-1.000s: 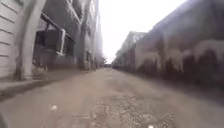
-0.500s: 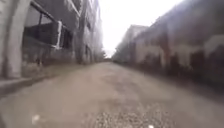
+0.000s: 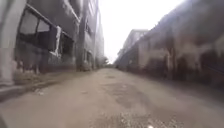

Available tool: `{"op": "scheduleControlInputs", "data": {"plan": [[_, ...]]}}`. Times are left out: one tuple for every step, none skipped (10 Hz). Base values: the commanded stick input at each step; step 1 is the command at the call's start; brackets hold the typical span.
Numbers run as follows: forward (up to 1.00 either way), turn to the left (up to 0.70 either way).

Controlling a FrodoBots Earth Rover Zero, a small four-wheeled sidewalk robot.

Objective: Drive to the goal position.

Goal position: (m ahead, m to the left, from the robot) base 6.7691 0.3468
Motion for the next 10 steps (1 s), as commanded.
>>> {"op": "scheduleControlInputs", "data": {"plan": [[0.70,0.01],[0.74,0.01],[0.84,0.01],[0.85,0.01],[0.85,0.01],[0.85,0.01],[0.85,0.01],[0.85,0.01],[0.85,0.01],[0.85,0.01]]}}
